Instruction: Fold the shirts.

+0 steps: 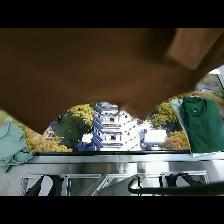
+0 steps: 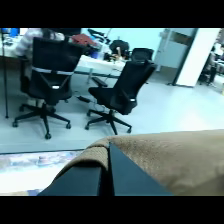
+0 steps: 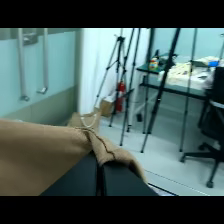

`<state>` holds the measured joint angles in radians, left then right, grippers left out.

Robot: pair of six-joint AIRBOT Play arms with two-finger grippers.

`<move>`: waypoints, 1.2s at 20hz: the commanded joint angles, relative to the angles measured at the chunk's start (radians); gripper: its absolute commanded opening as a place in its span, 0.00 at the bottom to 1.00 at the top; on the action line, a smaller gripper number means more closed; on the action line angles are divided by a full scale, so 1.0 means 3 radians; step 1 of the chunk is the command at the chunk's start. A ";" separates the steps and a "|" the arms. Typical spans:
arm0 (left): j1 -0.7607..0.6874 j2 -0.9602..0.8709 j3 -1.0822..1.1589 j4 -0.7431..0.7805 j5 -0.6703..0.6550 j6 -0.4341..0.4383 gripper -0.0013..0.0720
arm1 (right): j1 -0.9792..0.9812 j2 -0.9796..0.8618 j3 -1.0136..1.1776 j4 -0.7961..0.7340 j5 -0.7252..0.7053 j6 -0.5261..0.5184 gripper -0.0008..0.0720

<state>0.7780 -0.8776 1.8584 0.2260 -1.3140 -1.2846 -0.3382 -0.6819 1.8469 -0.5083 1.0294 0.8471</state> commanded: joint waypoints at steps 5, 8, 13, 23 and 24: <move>-0.1047 -0.0365 -0.1139 0.0706 0.0058 0.0277 0.03 | -0.0018 -0.0991 -0.0057 0.0296 0.0874 0.0240 0.04; -0.1752 -0.0928 -0.1517 0.1565 0.0699 0.0303 0.03 | 0.0158 -0.1643 -0.0256 0.0163 0.0909 0.0186 0.04; -0.1961 -0.2103 -0.1582 0.1895 0.1414 0.0322 0.03 | 0.0366 -0.2706 -0.0315 -0.0100 0.0226 0.0075 0.04; -0.1958 -0.3455 -0.0477 0.1944 0.0977 0.0323 0.03 | 0.0388 -0.3323 -0.0315 -0.0436 -0.0300 -0.0086 0.04; -0.1974 -0.3492 -0.0481 0.2015 0.0977 0.0309 0.03 | 0.0388 -0.3330 -0.0317 -0.0554 -0.0263 -0.0056 0.04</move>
<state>0.1905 -1.8668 1.6741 0.7940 -0.9882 -1.1831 -0.2207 -1.6630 1.7527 -0.5884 0.9516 0.8242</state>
